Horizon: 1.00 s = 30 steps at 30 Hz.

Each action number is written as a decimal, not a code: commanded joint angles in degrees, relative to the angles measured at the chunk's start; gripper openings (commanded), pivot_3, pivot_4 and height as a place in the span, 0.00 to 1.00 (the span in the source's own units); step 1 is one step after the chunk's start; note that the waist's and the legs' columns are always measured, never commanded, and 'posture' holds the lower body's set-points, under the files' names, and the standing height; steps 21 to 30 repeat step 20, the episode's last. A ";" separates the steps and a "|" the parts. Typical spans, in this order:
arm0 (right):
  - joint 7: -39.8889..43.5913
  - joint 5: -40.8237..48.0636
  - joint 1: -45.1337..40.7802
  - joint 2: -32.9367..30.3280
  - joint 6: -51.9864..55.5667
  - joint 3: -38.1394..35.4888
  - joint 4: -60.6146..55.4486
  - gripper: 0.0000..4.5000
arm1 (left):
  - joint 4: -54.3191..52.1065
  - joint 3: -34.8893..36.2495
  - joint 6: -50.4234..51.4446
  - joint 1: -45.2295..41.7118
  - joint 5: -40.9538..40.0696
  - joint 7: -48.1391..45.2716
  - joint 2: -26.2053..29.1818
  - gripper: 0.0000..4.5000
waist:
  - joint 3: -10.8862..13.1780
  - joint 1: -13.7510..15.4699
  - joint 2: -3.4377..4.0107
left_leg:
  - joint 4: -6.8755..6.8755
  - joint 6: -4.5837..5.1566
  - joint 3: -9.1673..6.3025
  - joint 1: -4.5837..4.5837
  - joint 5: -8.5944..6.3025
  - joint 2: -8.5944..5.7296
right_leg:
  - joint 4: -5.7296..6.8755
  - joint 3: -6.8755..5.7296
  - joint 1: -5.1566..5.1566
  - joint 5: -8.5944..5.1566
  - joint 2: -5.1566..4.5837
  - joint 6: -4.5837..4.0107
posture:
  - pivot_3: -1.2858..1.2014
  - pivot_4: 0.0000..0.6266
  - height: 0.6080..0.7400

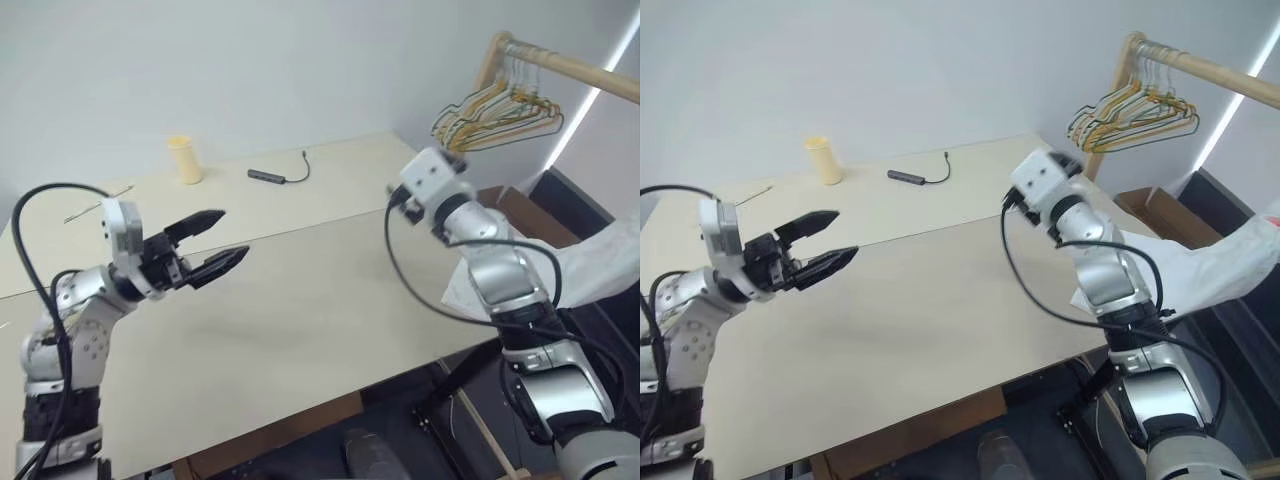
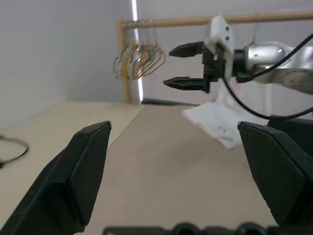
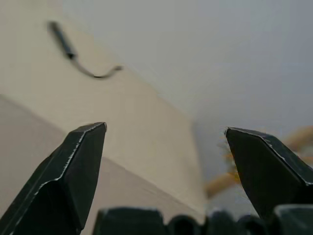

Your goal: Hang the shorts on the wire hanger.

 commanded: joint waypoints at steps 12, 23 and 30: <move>17.30 -0.80 2.94 -0.56 -5.81 4.92 -3.58 1.00 | -12.93 3.46 -0.36 15.84 1.65 9.47 -0.70 1.00 | 0.08 11.98 -0.14 | -0.02 -0.03 0.07 -0.01 0.00 0.05 | 0.07 -0.15 -0.20 0.06 0.01 -0.25 | 0.54 0.00 1.00; 18.39 -2.77 3.17 0.16 -7.27 5.44 -2.53 1.00 | -13.61 3.50 0.21 16.66 1.31 10.28 -0.14 1.00 | 0.09 14.95 -0.16 | -0.01 -0.06 0.19 -0.02 0.02 0.00 | 0.07 -0.19 -0.25 0.05 0.13 -0.37 | 0.54 0.00 1.00; 18.39 -2.77 3.17 0.16 -7.27 5.44 -2.53 1.00 | -13.61 3.50 0.21 16.66 1.31 10.28 -0.14 1.00 | 0.09 14.95 -0.16 | -0.01 -0.06 0.19 -0.02 0.02 0.00 | 0.07 -0.19 -0.25 0.05 0.13 -0.37 | 0.54 0.00 1.00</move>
